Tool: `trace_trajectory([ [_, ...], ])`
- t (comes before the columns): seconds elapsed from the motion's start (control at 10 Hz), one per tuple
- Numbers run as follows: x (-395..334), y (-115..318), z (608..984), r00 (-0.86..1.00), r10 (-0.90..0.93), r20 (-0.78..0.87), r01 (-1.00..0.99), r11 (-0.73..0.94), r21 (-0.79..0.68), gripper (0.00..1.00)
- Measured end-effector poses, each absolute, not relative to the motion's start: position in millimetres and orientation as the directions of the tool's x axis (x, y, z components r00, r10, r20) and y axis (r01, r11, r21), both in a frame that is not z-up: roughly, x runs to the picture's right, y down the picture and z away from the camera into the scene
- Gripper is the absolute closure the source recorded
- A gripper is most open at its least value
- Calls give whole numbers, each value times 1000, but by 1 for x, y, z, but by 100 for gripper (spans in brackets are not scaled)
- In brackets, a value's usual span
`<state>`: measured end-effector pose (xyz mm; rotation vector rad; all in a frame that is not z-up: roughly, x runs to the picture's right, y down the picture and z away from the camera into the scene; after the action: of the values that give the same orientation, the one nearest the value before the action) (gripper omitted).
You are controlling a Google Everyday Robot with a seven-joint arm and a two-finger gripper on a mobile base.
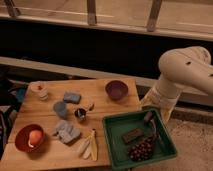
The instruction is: Place fork in table surface
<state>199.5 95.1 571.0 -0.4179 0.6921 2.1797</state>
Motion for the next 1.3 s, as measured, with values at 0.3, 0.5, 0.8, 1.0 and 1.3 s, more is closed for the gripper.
trace_trajectory([
  [0.3, 163, 85, 567, -572, 659, -489, -817, -511, 267, 29],
  [0.5, 107, 76, 574, -481, 704, -523, -871, -454, 189, 29],
  [0.8, 29, 74, 581, -324, 753, -572, -933, -356, 60, 29],
  [1.0, -2, 76, 581, -261, 762, -593, -944, -331, -9, 29],
  [1.3, -1, 76, 581, -262, 762, -592, -944, -330, -8, 29],
])
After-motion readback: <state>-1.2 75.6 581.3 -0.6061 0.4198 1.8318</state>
